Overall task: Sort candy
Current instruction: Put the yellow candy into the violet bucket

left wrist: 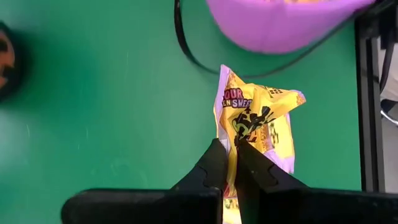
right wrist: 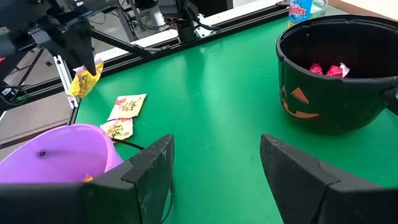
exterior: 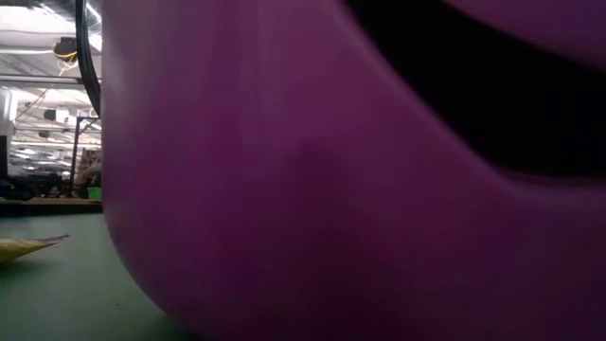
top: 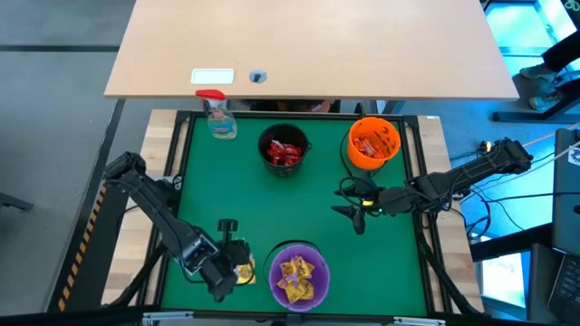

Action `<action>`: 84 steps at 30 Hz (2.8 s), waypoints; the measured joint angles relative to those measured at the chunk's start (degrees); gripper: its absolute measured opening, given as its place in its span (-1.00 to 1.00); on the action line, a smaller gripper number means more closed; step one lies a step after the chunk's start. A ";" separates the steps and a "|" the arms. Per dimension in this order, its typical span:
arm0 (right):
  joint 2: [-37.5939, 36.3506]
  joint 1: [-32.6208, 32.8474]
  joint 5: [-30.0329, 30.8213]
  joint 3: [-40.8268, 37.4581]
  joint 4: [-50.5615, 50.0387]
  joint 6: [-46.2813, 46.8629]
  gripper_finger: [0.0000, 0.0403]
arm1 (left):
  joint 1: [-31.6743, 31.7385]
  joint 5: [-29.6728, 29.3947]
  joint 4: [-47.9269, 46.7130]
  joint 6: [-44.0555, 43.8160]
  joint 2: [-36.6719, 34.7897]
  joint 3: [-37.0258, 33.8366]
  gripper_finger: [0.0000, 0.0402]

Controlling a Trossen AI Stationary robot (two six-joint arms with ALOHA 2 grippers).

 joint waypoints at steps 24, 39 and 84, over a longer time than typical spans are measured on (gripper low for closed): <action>-0.02 0.00 1.50 -0.01 -0.29 0.01 0.17 | 6.74 5.79 26.06 24.14 -3.78 -1.23 -0.98; -0.02 -0.02 1.86 0.01 0.00 0.03 0.17 | 15.23 22.30 54.49 32.03 -0.12 -12.09 -0.98; -0.02 0.00 -0.23 0.01 -0.16 3.01 0.17 | -5.64 5.19 24.81 -7.13 -11.89 -32.23 -0.09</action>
